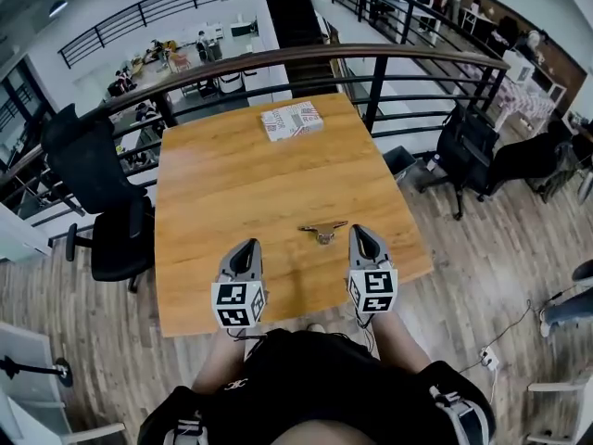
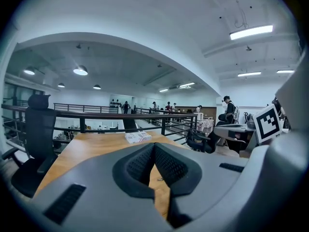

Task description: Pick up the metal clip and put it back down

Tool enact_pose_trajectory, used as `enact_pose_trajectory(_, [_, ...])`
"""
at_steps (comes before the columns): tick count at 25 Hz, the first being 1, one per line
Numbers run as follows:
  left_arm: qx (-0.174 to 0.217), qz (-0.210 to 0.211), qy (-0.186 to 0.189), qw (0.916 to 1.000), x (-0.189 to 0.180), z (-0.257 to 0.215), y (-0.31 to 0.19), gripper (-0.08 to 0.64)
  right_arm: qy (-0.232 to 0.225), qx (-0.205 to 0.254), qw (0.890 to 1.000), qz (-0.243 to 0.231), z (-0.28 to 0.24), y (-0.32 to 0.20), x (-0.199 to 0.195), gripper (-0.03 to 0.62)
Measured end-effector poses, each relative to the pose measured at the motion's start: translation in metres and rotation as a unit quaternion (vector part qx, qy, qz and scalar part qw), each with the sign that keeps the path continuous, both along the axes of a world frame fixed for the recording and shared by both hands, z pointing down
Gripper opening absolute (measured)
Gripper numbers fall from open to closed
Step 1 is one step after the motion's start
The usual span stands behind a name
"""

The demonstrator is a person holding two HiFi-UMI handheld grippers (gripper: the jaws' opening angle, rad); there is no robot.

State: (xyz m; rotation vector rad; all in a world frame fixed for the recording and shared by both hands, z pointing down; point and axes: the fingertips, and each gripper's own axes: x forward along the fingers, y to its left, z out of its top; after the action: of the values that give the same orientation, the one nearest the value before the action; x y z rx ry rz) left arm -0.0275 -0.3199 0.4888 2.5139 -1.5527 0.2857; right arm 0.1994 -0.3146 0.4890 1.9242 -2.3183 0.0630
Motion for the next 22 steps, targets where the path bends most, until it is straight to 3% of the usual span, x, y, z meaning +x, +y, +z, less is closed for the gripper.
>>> enact_pose_trajectory(5, [-0.002, 0.007, -0.002, 1.0000, -0.005, -0.007, -0.042, 0.014, 0.018, 0.003, 1.000, -0.017, -0.008, -0.036, -0.010, 0.017])
enact_pose_trajectory(12, [-0.009, 0.009, -0.002, 0.9999, -0.012, 0.003, -0.070, 0.014, 0.114, -0.006, 0.992, -0.051, 0.007, -0.074, -0.030, 0.017])
enact_pose_trajectory(13, [-0.011, 0.007, -0.001, 0.9999, -0.014, 0.006, -0.072, 0.014, 0.137, -0.011, 0.988, -0.066, 0.014, -0.078, -0.034, 0.019])
enact_pose_trajectory(16, [-0.019, 0.001, -0.001, 0.9998, -0.018, 0.015, -0.082, 0.014, 0.195, -0.045, 0.974, -0.103, 0.045, -0.094, -0.043, 0.223])
enact_pose_trajectory(22, [-0.023, -0.016, 0.001, 0.9996, -0.032, 0.020, -0.086, 0.014, 0.280, -0.117, 0.941, -0.146, 0.111, -0.106, -0.051, 0.259])
